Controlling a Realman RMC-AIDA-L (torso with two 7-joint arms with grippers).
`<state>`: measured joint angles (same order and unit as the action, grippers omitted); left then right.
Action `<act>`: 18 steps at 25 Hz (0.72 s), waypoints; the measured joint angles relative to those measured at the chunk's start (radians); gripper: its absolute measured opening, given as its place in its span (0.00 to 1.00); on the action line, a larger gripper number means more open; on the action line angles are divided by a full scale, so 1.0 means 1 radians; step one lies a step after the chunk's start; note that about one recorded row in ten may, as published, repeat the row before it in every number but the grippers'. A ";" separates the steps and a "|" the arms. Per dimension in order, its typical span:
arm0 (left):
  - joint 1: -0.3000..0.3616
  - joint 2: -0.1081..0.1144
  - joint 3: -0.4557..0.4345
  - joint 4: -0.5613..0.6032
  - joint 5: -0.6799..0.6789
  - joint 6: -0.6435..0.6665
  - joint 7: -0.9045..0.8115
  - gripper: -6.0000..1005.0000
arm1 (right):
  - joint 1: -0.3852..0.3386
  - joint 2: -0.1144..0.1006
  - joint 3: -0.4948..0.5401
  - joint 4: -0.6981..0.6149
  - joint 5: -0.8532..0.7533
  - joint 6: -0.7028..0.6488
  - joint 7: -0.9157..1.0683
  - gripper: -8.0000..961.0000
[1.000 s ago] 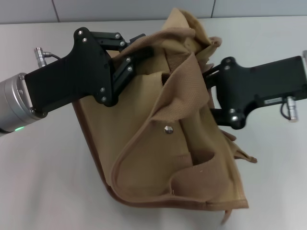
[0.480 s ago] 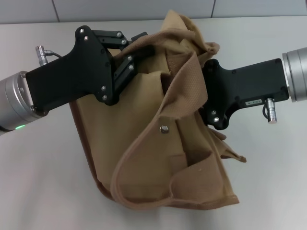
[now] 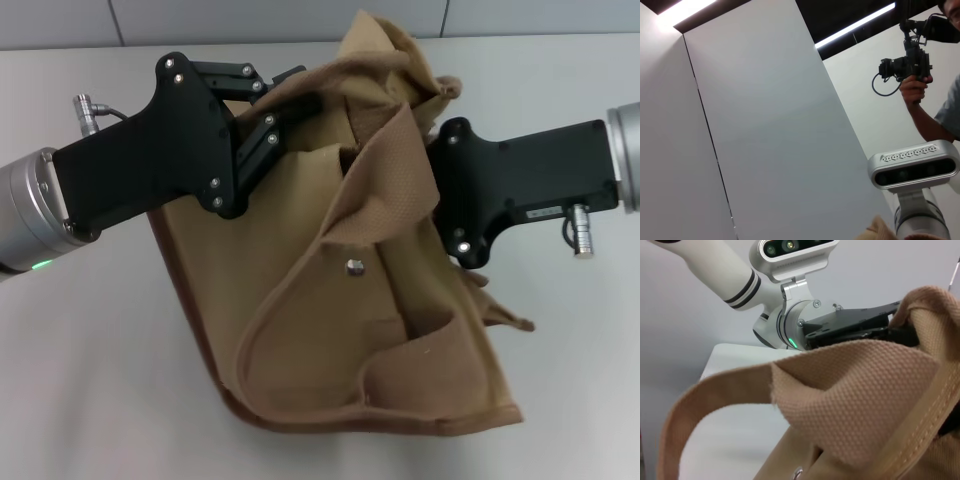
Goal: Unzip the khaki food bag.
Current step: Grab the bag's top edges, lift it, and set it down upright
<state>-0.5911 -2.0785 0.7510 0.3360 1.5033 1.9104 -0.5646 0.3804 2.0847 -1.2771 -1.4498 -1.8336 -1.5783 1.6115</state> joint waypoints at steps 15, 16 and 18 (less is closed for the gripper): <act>0.001 -0.001 -0.001 0.000 -0.024 -0.012 0.001 0.06 | -0.083 -0.005 0.038 -0.114 -0.009 -0.104 0.051 0.01; 0.001 -0.001 -0.001 -0.001 -0.024 -0.013 0.001 0.06 | -0.086 -0.005 0.047 -0.115 -0.010 -0.118 0.051 0.01; 0.000 -0.001 -0.003 -0.001 -0.025 -0.015 0.002 0.06 | -0.089 -0.005 0.079 -0.118 -0.010 -0.155 0.051 0.01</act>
<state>-0.5911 -2.0799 0.7480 0.3350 1.4786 1.8955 -0.5630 0.2911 2.0800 -1.1982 -1.5683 -1.8439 -1.7330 1.6628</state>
